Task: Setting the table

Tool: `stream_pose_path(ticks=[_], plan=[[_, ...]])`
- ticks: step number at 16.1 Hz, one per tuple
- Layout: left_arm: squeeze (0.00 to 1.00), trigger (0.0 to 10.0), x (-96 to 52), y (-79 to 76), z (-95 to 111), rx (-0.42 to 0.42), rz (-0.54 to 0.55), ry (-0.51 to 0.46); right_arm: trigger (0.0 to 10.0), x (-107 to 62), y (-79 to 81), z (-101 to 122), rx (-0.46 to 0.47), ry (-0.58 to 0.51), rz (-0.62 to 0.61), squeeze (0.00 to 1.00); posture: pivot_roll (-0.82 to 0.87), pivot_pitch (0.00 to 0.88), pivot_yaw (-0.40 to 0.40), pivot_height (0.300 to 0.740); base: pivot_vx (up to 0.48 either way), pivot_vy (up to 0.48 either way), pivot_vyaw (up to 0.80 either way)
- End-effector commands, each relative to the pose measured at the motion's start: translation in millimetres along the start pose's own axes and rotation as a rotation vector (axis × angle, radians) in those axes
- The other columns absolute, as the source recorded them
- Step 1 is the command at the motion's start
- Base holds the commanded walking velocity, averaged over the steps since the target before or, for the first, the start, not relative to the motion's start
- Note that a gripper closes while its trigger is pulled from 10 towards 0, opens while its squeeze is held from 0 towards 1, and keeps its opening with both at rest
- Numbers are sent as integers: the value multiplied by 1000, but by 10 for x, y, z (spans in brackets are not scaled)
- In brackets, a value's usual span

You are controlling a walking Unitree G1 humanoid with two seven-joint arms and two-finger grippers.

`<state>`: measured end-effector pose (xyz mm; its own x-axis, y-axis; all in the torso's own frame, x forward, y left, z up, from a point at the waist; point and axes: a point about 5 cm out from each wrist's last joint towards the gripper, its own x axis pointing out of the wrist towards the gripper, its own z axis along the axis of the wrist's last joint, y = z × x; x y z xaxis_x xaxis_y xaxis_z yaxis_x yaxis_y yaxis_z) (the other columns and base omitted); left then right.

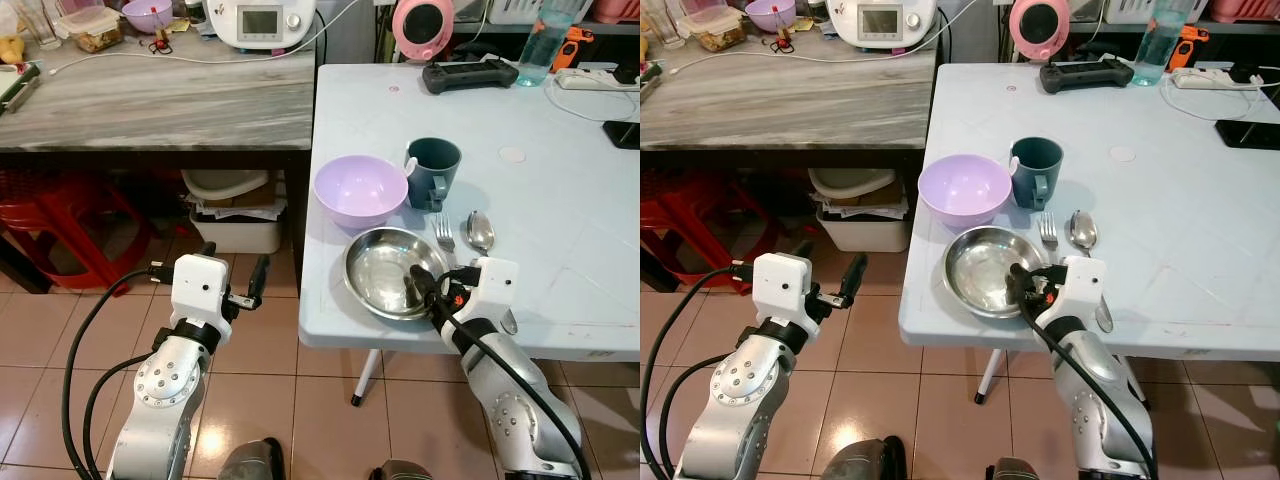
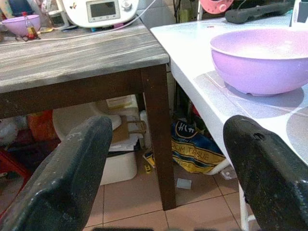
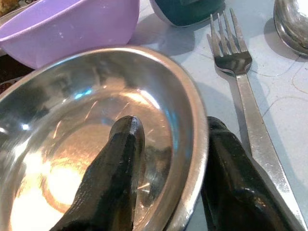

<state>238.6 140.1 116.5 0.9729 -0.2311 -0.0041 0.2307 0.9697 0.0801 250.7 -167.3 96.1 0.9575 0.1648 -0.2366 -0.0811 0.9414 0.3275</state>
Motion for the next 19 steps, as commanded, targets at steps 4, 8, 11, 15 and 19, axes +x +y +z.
stream_pose_path(ticks=[4, 8, 11, 15, 19], plan=[[0, 10000, -23, 0, 1, -1, -15, 6, 0, -4, -8, -37, 40, 52, -16, 0, -16, 81, 46, 740, 0, 0, 0], [0, 10000, -57, -39, -38, -20, -59, 20, 0, -2, -19, -86, 97, 115, -43, 0, -15, 80, 44, 740, 0, 0, 0], [0, 10000, -85, -53, -75, -35, -52, 33, 0, -13, -19, -117, 143, 138, -53, 0, -19, 80, 44, 740, 0, 0, 0], [0, 10000, -112, -72, -120, -82, -91, 46, 0, -19, 9, -139, 176, 163, -51, 0, -19, 85, 47, 740, 0, 0, 0], [0, 10000, -52, 114, -186, -44, 34, 68, 0, 15, 71, -44, 185, 119, -2, 0, -24, 86, 45, 740, 0, 240, 0]])
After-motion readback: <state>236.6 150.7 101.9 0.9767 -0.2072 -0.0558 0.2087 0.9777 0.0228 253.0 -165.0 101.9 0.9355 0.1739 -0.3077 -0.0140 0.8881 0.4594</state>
